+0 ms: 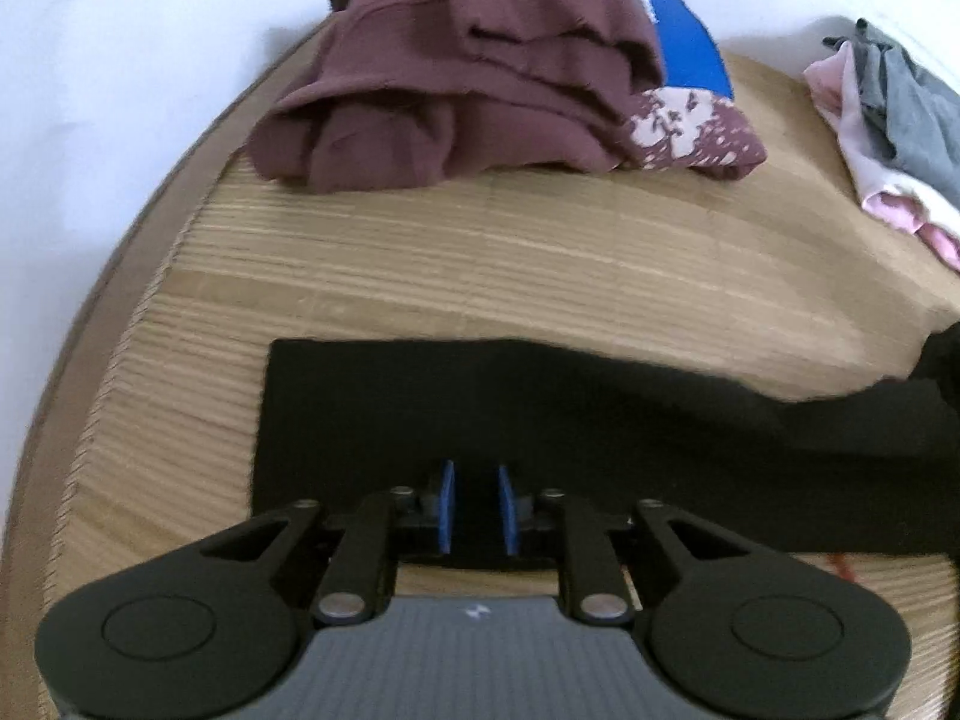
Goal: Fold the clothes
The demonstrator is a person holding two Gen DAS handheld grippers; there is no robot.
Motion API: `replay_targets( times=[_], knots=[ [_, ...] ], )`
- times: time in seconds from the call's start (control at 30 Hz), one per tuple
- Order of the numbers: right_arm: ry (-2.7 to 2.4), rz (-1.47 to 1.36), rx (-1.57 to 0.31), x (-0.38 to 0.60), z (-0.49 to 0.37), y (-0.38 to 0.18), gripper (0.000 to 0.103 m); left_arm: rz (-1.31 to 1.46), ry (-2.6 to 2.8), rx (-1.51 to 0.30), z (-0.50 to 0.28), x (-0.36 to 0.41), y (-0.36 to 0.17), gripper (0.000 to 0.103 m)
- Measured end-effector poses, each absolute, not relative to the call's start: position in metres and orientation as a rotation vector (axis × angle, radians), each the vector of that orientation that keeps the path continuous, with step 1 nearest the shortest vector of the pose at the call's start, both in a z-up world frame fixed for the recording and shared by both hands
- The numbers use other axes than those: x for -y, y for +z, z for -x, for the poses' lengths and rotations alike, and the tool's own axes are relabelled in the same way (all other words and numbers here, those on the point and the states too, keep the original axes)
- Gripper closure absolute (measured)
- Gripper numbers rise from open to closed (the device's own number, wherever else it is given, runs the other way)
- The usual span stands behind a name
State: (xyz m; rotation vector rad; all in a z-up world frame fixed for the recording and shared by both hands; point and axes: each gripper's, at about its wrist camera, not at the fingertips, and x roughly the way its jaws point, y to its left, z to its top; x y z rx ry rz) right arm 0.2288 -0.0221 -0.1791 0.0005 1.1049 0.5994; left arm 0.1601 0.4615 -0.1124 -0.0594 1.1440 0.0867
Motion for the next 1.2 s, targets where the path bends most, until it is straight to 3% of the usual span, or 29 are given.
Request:
replay_targets(
  times=[0.23,0.3,0.4,0.43,0.47,0.53,0.57,0.67,0.7,0.73,0.77,1.2],
  knots=[
    [0.488,0.179,-1.005,0.01,-0.224,-0.176,0.103,0.103,0.138,-1.148,-0.138,-0.489,-0.11,0.082],
    [0.509,0.133,-1.018,0.016,-0.226,-0.17,0.094,0.103,0.141,-1.138,-0.136,-0.488,-0.11,0.082],
    [0.722,0.145,-0.892,0.004,-0.208,-0.145,0.092,0.078,0.148,-1.127,-0.137,-0.484,-0.11,0.082],
    [0.828,0.191,-0.854,-0.009,-0.201,-0.136,0.085,0.071,0.15,-1.128,-0.137,-0.483,-0.111,0.082],
    [0.931,0.235,-0.824,-0.022,-0.194,-0.128,0.065,0.067,0.151,-1.13,-0.138,-0.483,-0.111,0.082],
    [1.104,0.295,-0.853,-0.047,-0.191,-0.121,0.037,0.064,0.149,-1.131,-0.137,-0.483,-0.111,0.082],
    [1.16,0.328,-0.877,-0.059,-0.191,-0.121,0.036,0.066,0.148,-1.129,-0.137,-0.484,-0.111,0.082],
    [1.269,0.469,-0.952,-0.092,-0.189,-0.131,0.041,0.076,0.146,-1.124,-0.135,-0.484,-0.111,0.082],
    [1.297,0.52,-0.973,-0.099,-0.187,-0.137,0.053,0.076,0.144,-1.123,-0.135,-0.485,-0.111,0.082],
    [1.319,0.572,-0.992,-0.106,-0.185,-0.142,0.094,0.077,0.143,-1.122,-0.135,-0.485,-0.111,0.082],
    [1.321,0.628,-1.004,-0.109,-0.179,-0.146,0.097,0.077,0.142,-1.121,-0.135,-0.485,-0.111,0.082],
    [1.002,0.591,-0.931,-0.094,-0.193,-0.16,0.096,0.074,0.123,-1.099,-0.133,-0.486,-0.11,0.082]
  ],
)
